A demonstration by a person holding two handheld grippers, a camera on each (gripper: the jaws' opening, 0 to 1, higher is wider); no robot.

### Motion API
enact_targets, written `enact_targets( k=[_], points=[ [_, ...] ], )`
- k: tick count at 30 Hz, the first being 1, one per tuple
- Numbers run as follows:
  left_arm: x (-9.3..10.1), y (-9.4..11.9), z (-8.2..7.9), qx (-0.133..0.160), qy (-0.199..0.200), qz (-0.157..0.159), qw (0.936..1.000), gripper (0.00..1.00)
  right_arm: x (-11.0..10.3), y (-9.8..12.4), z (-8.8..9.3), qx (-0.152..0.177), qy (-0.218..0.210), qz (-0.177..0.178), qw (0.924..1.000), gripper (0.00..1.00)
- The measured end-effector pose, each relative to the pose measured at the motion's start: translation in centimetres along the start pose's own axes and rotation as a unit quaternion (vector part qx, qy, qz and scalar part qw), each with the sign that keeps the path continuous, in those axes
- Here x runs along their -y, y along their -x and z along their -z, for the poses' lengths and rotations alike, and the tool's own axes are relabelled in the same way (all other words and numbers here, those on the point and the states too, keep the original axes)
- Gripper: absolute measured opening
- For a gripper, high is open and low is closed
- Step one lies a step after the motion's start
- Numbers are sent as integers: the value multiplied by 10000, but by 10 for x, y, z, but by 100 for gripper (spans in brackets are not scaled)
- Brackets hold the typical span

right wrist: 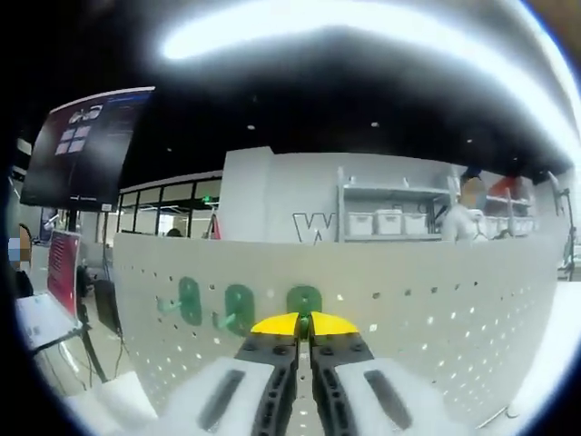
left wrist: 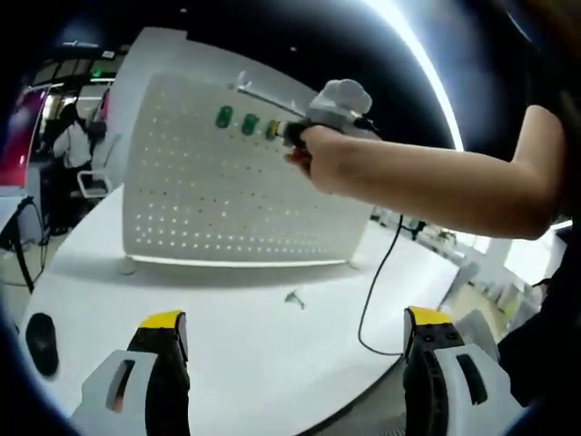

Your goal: Insert the hook assembly into the mounting plate slot until the hook locks in place.

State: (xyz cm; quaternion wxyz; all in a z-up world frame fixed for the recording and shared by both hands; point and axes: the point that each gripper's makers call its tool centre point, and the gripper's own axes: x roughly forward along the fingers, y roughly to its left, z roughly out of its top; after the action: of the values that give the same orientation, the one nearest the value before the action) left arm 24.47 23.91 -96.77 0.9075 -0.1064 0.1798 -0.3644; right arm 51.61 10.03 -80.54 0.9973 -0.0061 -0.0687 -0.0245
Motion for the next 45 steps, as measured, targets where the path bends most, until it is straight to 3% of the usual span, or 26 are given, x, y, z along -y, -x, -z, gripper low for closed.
enact_targets(
  k=[10, 13, 15, 19, 25, 28, 36, 45],
  points=[
    [0, 0, 1, -39, -9, -6, 10000, 100, -1, -2, 0, -149, 266, 15, 9995, 1],
    [0, 0, 2, -75, -40, -9, 10000, 100, -3, -3, -5, -139, 127, -135, 9997, 11],
    [0, -1, 2, -77, -46, -6, 10000, 100, -7, -1, -11, -167, 84, -236, 9995, 12],
    [1, -1, 3, -98, -65, 5, 9999, 100, -18, 6, -28, -1, 367, -628, 9973, 16],
    [4, -3, 8, -229, -120, 79, 9996, 100, 9, 25, -39, 12, 438, -734, 9963, 16],
    [5, -3, 9, -246, -131, 104, 9996, 100, 25, 35, -29, -164, 476, -750, 9959, 17],
    [7, -2, 9, -235, -141, 148, 9995, 100, 82, 86, 23, -938, 754, -552, 9912, 17],
    [12, -2, 12, -301, -212, 266, 9990, 100, 101, 150, 74, -1602, 875, -534, 9817, 17]
  ],
)
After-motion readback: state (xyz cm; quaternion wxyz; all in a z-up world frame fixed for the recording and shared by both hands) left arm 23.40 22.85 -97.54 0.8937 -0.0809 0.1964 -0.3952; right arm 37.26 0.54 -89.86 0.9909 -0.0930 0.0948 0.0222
